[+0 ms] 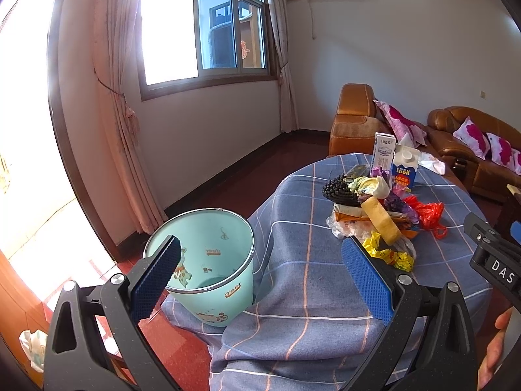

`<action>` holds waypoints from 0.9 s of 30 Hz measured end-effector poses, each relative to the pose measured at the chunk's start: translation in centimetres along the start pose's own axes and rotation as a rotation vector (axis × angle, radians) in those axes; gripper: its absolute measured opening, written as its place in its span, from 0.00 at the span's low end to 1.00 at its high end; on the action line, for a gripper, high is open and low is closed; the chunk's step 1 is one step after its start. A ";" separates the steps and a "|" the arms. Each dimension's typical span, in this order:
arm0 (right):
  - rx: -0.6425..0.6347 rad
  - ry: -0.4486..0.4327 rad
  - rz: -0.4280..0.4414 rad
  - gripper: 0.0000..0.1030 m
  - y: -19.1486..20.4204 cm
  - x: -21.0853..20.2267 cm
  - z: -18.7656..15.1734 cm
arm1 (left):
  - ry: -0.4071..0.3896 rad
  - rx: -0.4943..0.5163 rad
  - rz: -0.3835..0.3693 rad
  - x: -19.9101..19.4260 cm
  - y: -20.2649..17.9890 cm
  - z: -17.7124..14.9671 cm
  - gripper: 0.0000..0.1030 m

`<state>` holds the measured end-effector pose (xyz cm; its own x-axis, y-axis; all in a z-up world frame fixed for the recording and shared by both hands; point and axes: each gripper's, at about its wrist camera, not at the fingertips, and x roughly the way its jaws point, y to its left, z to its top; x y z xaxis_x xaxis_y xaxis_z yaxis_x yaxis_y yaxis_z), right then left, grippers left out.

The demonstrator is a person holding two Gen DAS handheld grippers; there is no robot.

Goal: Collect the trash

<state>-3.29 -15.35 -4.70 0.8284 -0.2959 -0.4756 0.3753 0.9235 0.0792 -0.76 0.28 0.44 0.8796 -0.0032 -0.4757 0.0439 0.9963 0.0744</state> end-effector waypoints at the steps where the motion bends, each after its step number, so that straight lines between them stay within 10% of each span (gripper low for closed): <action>1: 0.001 0.002 0.001 0.96 0.0 0.0 0.0 | 0.001 0.001 0.002 0.0 0.0 0.0 0.94; 27: 0.003 -0.006 0.012 0.96 0.1 -0.2 0.1 | 0.002 0.002 0.003 -0.3 0.4 0.2 0.94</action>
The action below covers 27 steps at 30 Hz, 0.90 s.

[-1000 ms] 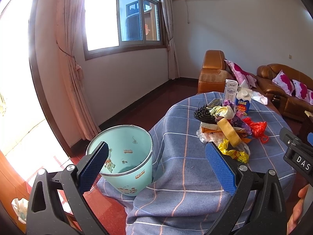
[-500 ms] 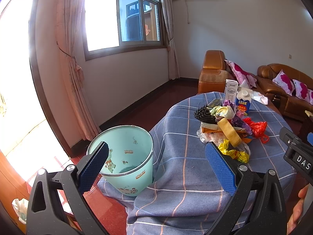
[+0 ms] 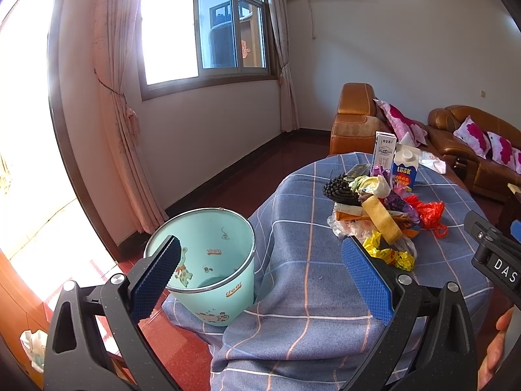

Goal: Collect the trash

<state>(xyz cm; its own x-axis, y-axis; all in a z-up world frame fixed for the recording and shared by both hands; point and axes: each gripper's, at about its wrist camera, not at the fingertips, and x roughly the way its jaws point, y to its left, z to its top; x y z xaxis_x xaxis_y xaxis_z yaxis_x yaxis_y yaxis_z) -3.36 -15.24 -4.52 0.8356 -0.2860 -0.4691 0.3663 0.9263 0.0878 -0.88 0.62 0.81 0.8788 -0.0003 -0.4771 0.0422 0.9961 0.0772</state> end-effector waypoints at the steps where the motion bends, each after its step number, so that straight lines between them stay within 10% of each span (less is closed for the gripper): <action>1: 0.000 0.000 0.001 0.96 0.1 0.0 0.0 | 0.000 0.000 0.001 0.0 0.0 0.0 0.94; 27: 0.021 0.046 -0.040 0.95 -3.3 3.6 -1.0 | 0.113 0.001 -0.033 4.4 -0.6 -2.2 0.94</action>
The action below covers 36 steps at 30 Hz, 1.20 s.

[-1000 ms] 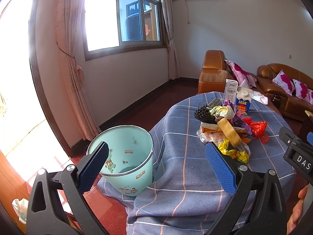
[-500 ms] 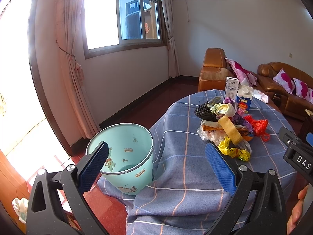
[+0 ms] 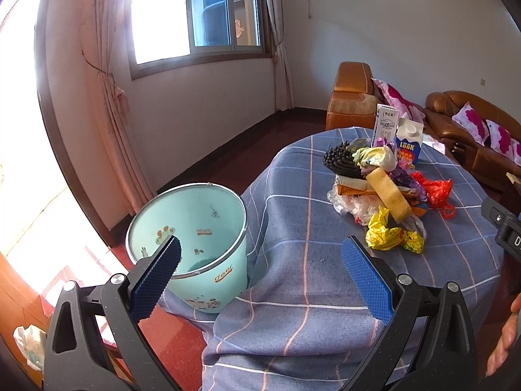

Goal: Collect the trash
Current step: 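Grasp the black scrubber with the left tool while the right tool grasps the red plastic bag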

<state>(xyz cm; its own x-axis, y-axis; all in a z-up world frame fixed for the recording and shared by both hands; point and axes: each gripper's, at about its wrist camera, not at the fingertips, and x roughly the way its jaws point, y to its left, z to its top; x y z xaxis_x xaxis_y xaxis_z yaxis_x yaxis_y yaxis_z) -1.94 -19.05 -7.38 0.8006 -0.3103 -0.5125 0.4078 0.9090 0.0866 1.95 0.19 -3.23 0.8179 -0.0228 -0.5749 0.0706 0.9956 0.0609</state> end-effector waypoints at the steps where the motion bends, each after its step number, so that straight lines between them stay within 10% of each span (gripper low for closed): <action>1: 0.007 0.011 -0.013 0.95 -0.7 0.6 -0.1 | 0.021 -0.007 -0.007 0.6 0.1 -0.2 0.94; 7: 0.055 0.060 -0.038 0.91 -4.0 4.4 0.0 | 0.085 0.001 -0.042 3.9 -0.3 -1.1 0.94; 11: 0.039 0.094 0.002 0.70 -4.2 6.6 0.7 | 0.091 0.022 -0.044 5.9 -1.0 -0.5 0.93; 28: 0.082 0.275 0.079 0.69 -4.3 18.8 4.0 | 0.016 0.083 -0.184 12.1 -6.1 7.6 0.90; 33: 0.053 0.317 0.132 0.20 -3.4 19.7 3.4 | 0.039 0.105 -0.234 15.0 -7.9 9.2 0.87; 36: 0.053 0.288 0.144 0.16 -3.7 18.9 3.5 | 0.069 0.144 -0.244 17.0 -8.8 9.5 0.69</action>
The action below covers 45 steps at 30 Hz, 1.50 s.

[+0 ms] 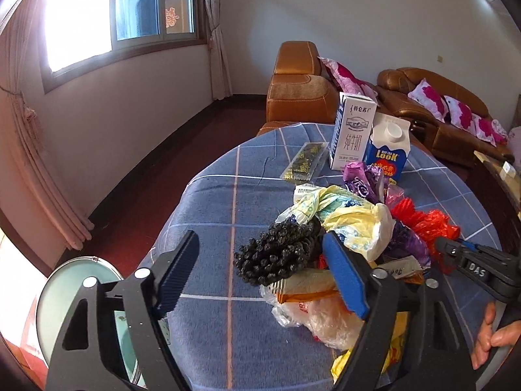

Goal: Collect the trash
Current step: 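Grasp the black scrubber with the left tool while the right tool grasps the red plastic bag, then carry both items over the blue bin and open both tools to drop them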

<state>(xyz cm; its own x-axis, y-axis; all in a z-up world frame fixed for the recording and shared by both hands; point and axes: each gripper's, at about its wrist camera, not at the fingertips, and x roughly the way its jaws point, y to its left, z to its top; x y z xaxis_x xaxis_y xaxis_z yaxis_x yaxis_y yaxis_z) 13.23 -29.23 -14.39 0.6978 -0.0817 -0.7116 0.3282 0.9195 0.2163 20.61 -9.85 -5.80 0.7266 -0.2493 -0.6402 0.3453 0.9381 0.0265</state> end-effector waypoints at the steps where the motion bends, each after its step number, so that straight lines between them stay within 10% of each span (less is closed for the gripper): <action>1: -0.002 -0.018 0.000 0.16 -0.1 -0.7 0.0 | 0.011 0.003 -0.008 0.5 0.0 0.0 0.62; 5: -0.013 -0.101 -0.021 0.16 -0.2 -3.8 0.0 | 0.044 -0.002 -0.071 1.6 0.2 0.0 0.23; 7: -0.008 -0.132 -0.025 0.16 -0.2 -5.0 0.2 | 0.037 -0.006 -0.088 1.4 0.2 0.0 0.20; 24: -0.074 -0.216 0.116 0.16 6.1 -11.2 -1.8 | -0.184 -0.077 0.017 -13.0 5.3 -2.6 0.19; 45: -0.364 -0.133 0.347 0.16 23.1 -9.9 -6.1 | -0.190 -0.258 0.302 -20.0 18.1 -8.8 0.19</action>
<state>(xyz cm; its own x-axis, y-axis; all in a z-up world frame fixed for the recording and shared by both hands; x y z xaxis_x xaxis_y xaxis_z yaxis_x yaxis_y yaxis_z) 10.02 -4.80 -6.39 0.8088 0.2250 -0.5434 -0.1625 0.9735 0.1612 7.11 14.19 0.73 0.8768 0.0282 -0.4801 -0.0414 0.9990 -0.0169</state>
